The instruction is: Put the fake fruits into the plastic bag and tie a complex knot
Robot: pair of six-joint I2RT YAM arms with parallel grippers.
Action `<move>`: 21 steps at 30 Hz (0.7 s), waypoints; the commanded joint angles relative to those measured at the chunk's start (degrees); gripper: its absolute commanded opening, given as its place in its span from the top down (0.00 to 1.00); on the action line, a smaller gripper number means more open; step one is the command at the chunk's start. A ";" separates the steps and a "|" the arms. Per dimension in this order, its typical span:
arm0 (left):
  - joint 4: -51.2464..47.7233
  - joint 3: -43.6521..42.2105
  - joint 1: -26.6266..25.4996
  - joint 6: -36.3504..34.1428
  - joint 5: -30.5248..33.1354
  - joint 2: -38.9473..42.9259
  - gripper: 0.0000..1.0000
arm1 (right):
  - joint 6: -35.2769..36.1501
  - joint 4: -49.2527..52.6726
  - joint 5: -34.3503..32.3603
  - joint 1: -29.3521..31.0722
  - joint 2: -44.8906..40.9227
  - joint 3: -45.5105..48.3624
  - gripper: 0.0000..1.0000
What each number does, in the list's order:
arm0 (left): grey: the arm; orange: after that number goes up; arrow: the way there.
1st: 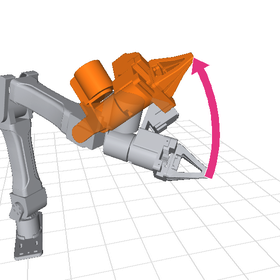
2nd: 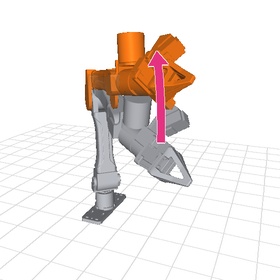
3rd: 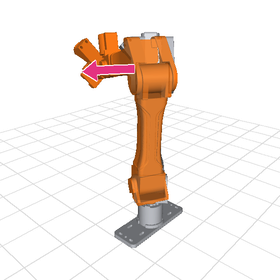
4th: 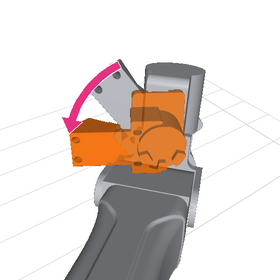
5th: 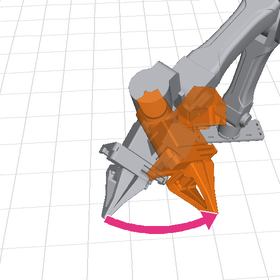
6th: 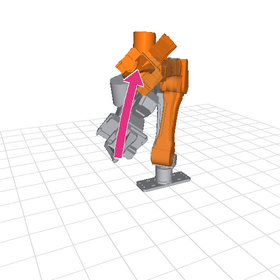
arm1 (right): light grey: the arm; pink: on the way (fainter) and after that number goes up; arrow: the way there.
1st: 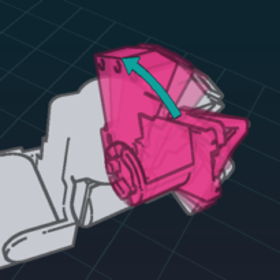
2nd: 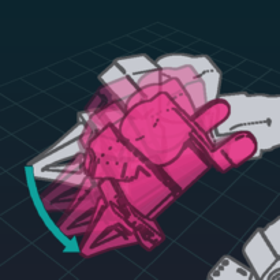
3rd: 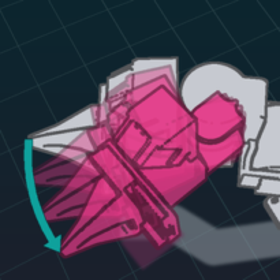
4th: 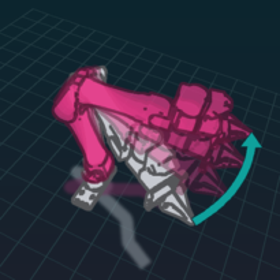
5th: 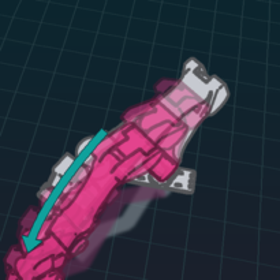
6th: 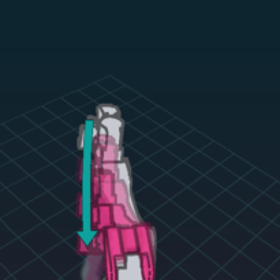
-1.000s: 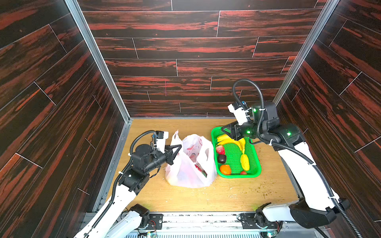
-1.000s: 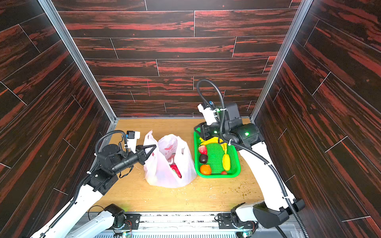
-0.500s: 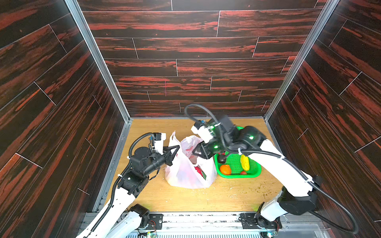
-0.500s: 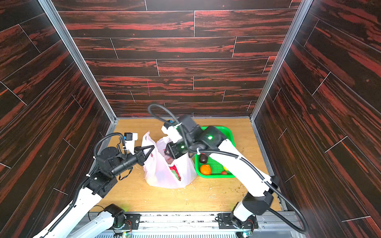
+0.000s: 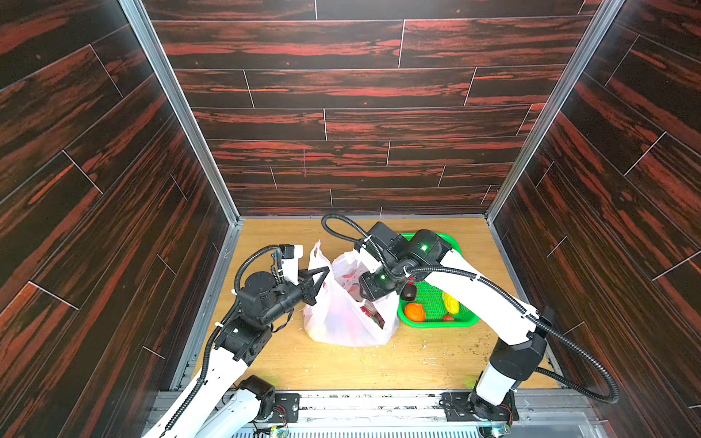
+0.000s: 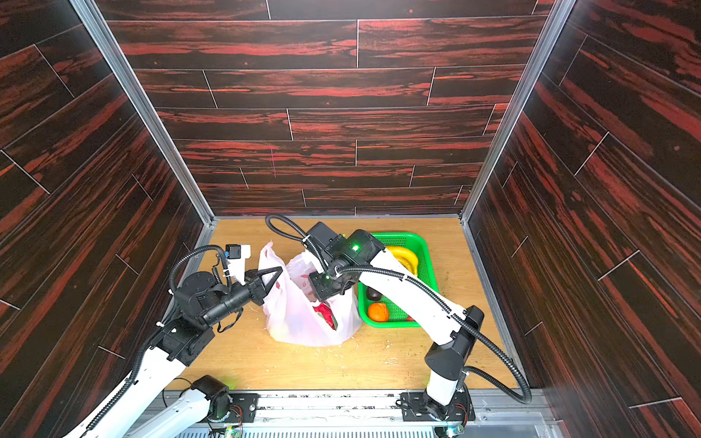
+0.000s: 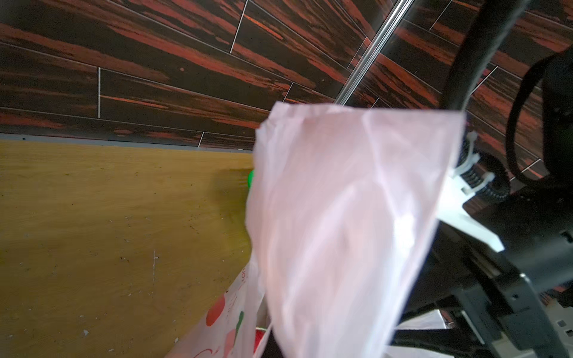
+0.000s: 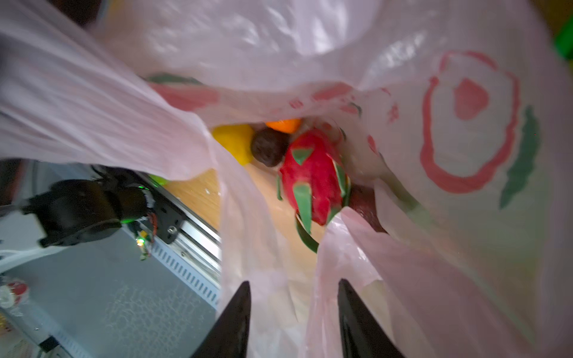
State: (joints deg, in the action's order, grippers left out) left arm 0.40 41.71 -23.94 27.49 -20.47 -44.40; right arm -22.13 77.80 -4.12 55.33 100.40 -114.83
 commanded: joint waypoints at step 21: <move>1.11 -2.23 0.28 1.45 2.32 2.00 1.00 | 2.06 12.30 -7.18 3.47 3.94 5.84 0.39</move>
State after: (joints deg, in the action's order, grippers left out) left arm 0.54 39.83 -23.94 28.34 -18.74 -42.89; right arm -20.32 87.61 -9.04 58.72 103.02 -109.62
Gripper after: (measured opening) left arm 0.066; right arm 0.610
